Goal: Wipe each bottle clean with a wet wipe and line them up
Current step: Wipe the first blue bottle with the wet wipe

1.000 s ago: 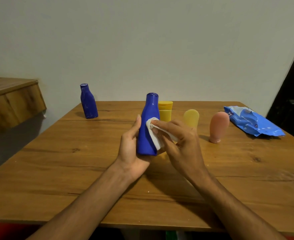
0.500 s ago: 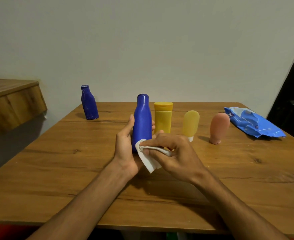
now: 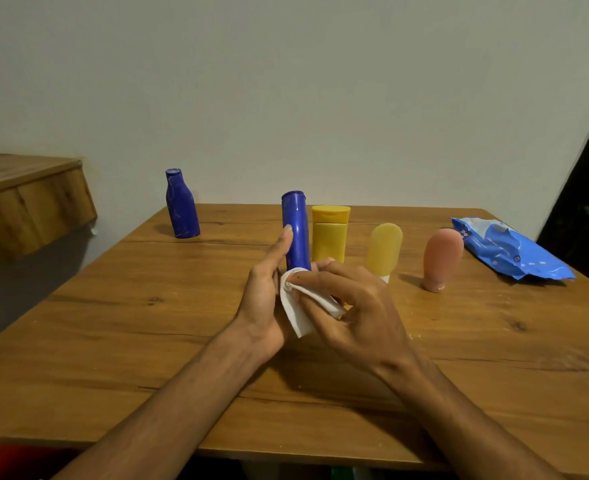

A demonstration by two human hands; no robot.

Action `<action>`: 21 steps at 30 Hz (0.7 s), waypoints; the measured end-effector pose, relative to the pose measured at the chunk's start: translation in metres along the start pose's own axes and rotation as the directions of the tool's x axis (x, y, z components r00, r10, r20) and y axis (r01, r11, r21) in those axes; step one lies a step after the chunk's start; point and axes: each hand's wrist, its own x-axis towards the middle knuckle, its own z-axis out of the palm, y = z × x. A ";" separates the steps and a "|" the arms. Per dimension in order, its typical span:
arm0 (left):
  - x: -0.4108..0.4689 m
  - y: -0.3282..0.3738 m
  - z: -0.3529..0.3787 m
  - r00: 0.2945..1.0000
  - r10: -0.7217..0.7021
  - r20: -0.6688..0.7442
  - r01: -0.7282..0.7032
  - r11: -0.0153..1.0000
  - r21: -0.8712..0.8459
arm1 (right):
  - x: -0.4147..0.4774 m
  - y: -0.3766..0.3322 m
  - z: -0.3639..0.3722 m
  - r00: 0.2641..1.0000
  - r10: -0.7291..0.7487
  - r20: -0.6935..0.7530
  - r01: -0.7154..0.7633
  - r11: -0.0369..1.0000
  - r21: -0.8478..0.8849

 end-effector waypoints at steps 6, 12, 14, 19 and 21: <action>0.002 0.006 -0.002 0.997 0.079 -0.012 -0.078 0.993 0.089 | 0.001 0.003 -0.002 0.995 -0.018 -0.101 0.015 0.999 -0.038; 0.001 0.008 -0.002 0.996 0.070 -0.060 -0.063 0.993 0.099 | 0.002 0.006 -0.003 0.987 0.018 -0.159 -0.025 0.999 -0.042; 0.001 0.008 -0.002 0.996 0.057 -0.064 -0.051 0.994 0.100 | 0.002 0.006 -0.003 0.986 0.034 -0.166 -0.042 0.998 -0.045; 0.001 0.007 -0.002 0.998 0.032 -0.054 -0.028 0.997 0.066 | 0.002 0.006 -0.003 0.984 0.058 -0.168 -0.068 0.996 -0.051; 0.002 0.006 -0.002 0.998 0.037 -0.043 -0.036 0.999 0.033 | 0.002 0.007 -0.003 0.984 0.063 -0.167 -0.074 0.995 -0.061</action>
